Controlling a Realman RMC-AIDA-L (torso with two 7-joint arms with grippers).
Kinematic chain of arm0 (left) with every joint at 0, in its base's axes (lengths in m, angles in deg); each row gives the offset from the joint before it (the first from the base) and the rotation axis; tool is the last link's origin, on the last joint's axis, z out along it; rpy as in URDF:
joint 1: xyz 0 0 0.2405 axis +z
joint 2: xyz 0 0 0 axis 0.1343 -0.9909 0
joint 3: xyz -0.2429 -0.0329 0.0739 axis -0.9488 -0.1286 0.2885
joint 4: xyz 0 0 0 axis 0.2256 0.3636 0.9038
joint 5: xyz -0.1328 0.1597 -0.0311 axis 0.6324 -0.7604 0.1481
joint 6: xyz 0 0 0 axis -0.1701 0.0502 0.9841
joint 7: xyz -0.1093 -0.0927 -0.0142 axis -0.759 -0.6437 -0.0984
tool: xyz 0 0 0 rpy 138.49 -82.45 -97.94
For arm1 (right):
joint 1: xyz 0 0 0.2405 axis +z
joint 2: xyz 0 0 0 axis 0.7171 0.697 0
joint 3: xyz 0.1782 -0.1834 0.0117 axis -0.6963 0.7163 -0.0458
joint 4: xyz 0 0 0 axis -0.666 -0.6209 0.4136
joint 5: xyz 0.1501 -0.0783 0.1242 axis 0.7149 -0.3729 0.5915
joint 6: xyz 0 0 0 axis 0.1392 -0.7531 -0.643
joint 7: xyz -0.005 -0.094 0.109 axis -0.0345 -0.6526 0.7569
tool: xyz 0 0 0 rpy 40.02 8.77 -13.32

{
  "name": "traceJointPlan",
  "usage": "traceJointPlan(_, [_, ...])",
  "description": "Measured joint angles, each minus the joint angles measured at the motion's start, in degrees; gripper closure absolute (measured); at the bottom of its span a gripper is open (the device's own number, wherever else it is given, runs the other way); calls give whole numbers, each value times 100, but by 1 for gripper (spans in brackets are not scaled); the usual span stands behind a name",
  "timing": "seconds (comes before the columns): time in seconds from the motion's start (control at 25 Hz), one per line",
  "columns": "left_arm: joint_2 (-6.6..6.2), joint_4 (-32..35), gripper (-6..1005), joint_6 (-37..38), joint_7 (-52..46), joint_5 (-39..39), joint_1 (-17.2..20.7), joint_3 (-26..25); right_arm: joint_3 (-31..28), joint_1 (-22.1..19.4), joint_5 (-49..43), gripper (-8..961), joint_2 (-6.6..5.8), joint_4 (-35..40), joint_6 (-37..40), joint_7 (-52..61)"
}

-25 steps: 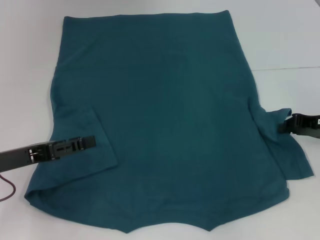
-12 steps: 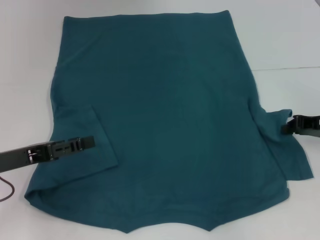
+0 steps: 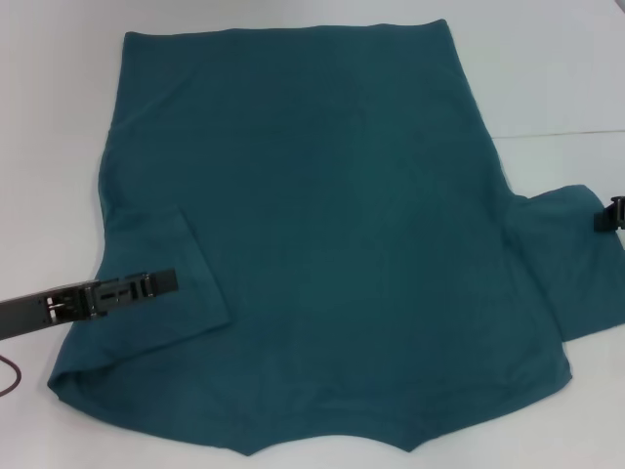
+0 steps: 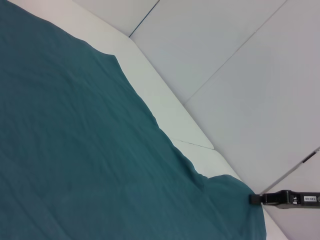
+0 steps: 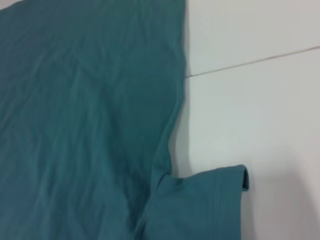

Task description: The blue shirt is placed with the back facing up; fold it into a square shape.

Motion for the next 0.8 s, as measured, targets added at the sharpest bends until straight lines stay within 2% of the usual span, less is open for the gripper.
traceJointPlan(0.52, [2, 0, 263, -23, -9, 0, 15, 0, 128, 280, -168, 945, -9, 96, -134, 310])
traceJointPlan(0.8, [6, 0, 263, -29, -55, 3, 4, -1, 205, 608, -169, 945, 7, 191, 358, 277])
